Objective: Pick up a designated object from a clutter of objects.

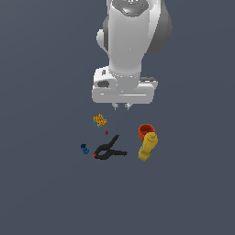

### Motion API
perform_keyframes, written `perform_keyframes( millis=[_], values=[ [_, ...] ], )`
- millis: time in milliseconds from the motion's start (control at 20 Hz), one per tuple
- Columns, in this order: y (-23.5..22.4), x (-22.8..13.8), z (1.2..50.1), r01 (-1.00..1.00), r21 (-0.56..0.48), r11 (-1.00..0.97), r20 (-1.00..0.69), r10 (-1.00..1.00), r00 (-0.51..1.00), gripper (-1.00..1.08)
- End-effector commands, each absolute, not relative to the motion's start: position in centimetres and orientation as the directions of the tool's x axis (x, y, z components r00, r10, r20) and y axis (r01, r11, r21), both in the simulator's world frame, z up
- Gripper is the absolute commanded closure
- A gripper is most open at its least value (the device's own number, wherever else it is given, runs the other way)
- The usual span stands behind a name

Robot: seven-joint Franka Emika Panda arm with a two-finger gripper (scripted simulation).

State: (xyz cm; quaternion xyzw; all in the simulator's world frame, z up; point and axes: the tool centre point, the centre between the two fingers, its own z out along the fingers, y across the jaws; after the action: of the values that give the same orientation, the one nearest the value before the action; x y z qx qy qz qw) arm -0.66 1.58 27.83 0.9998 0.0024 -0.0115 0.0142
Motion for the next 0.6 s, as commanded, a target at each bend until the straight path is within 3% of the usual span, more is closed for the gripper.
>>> perform_keyframes(
  millis=[0,550],
  values=[
    [2.5,-0.4,26.7,0.000,0.044,-0.999,-0.019,-0.001,1.000,0.20],
    [8.9,0.0,19.5,-0.022,0.119,-0.993,0.032,-0.018,0.999,0.20]
  ],
)
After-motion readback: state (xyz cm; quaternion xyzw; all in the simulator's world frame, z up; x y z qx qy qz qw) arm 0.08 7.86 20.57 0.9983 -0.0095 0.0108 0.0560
